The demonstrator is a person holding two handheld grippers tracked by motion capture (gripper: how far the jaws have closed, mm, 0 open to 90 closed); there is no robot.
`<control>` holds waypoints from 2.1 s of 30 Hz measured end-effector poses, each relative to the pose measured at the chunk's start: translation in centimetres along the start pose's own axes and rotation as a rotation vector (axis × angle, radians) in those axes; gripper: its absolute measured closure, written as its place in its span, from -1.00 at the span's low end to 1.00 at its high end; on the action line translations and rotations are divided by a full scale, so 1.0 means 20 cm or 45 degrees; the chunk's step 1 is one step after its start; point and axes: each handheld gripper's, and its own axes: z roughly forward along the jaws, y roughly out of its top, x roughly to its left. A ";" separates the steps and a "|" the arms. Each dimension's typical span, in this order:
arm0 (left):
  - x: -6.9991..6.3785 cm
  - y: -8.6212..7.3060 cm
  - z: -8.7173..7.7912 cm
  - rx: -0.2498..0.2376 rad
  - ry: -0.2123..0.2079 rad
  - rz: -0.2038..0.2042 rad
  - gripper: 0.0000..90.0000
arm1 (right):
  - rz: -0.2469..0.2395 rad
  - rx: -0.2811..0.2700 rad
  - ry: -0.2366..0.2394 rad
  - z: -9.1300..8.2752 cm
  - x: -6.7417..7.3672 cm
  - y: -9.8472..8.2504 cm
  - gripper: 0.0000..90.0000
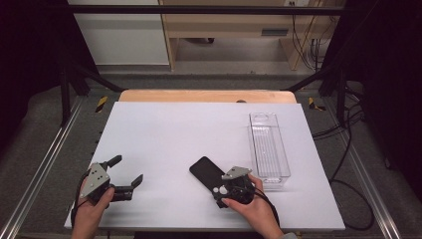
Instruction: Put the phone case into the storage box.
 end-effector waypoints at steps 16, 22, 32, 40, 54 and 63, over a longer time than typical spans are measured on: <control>-0.15 0.05 0.05 0.032 -0.064 0.127 -0.90 | -0.084 0.033 0.023 -0.06 0.05 0.07 -0.63; -0.27 0.07 0.11 0.062 -0.111 0.251 -0.90 | -0.067 0.046 0.032 -0.08 0.00 0.11 -0.62; -0.45 0.12 0.27 0.107 -0.177 0.565 -0.78 | -0.100 0.074 0.045 -0.15 -0.03 0.28 -0.62; -0.58 0.19 0.45 0.039 -0.145 0.807 -0.63 | -0.145 0.119 0.080 -0.21 -0.03 0.43 -0.62; -0.60 0.17 0.37 0.011 -0.037 1.006 -0.09 | -0.220 0.155 0.157 -0.22 0.12 0.56 -0.62; -0.59 0.16 0.36 0.025 -0.005 1.085 0.22 | -0.234 0.157 0.190 -0.21 0.16 0.61 -0.63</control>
